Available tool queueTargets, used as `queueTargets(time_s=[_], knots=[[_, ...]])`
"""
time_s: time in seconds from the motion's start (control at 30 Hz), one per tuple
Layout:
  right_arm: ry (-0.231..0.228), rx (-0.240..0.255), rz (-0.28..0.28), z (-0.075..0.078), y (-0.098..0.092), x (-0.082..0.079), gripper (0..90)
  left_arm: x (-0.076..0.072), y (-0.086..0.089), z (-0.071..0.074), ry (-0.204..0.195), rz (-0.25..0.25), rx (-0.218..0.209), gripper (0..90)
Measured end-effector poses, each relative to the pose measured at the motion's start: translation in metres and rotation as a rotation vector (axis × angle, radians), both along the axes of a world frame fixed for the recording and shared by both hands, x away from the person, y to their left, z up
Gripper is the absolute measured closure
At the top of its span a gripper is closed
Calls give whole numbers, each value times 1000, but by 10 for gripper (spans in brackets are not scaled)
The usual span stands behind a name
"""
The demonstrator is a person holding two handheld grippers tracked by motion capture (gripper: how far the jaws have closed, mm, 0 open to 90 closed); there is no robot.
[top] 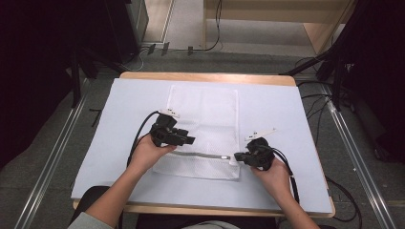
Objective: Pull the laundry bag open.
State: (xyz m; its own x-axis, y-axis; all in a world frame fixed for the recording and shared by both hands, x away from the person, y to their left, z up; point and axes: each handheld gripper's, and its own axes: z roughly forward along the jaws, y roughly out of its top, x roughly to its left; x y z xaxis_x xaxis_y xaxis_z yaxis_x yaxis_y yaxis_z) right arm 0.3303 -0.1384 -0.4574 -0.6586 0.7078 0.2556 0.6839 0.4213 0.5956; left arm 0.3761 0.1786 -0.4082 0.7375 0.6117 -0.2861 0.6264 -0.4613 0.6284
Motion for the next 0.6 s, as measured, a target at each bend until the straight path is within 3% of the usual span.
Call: queueTargets(time_s=[0.33, 0.6], knots=[[50, 7, -23, -6, 4, 0, 900, -2, -26, -4, 14, -71, 8, 549], [39, 9, -4, -9, 7, 4, 900, -5, -42, -10, 27, -103, 22, 551]])
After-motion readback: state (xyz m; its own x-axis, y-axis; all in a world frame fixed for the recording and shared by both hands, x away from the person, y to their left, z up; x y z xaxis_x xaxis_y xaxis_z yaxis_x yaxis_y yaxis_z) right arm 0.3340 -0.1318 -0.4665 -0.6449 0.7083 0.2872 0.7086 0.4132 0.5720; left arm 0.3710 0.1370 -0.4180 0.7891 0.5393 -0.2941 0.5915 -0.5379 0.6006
